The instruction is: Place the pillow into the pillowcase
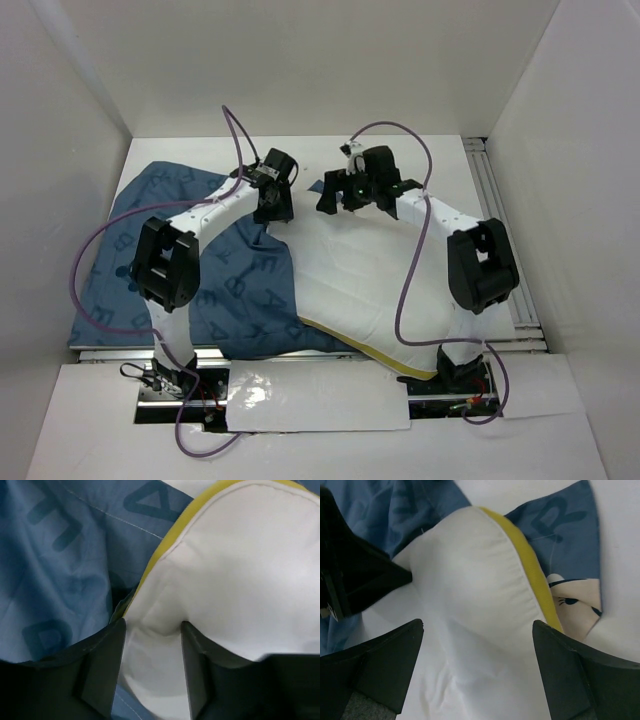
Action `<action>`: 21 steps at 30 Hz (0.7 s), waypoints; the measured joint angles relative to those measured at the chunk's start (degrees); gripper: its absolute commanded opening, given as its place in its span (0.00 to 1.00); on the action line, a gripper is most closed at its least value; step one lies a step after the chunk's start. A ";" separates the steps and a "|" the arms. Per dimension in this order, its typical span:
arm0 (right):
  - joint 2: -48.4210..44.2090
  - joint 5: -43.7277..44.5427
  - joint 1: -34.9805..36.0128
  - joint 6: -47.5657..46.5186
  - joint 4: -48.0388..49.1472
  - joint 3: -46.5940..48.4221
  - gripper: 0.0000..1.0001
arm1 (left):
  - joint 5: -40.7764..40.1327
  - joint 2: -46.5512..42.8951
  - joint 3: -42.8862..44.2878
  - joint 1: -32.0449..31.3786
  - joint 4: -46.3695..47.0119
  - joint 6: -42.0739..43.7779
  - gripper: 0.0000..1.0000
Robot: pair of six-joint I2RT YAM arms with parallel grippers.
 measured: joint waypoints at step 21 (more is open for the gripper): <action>9.42 -11.61 1.05 -10.56 0.70 2.60 0.00 | 0.50 0.76 -1.36 2.49 5.11 3.96 0.00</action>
